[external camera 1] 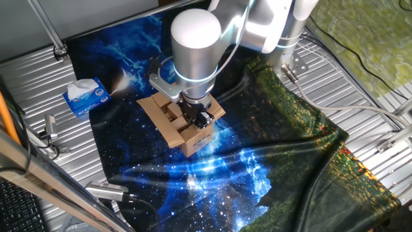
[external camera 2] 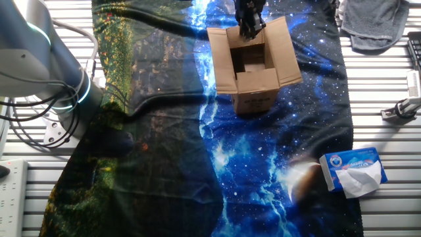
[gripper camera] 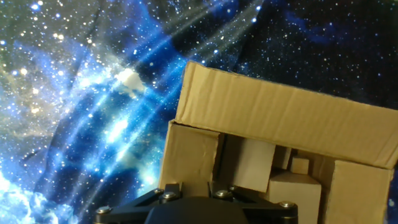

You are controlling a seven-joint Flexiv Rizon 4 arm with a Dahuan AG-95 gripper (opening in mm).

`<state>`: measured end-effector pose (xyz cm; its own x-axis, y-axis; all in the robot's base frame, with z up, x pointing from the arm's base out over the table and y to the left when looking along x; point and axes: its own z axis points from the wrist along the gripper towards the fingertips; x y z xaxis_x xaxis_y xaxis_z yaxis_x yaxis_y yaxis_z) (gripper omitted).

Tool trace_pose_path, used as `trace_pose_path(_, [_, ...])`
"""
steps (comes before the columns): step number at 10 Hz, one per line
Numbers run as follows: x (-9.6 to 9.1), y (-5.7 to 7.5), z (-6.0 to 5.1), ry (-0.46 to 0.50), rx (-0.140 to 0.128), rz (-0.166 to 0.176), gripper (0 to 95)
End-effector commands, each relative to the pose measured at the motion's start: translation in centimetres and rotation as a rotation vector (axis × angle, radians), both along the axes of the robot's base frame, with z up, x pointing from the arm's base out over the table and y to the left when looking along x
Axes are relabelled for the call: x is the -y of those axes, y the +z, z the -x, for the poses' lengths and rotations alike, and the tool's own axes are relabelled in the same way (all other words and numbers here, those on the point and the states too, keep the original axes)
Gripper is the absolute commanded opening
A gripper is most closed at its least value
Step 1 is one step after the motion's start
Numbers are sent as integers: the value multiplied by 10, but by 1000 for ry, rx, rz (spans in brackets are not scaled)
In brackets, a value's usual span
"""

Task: Cover the box

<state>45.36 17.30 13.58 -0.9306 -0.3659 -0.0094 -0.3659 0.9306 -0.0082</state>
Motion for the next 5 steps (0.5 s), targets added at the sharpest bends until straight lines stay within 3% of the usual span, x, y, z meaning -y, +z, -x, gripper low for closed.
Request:
trace_pose_path(1, [-1,-2,0,-4,4,2,190])
trace_pose_path(5, [1,2,0,8,4,-1,190])
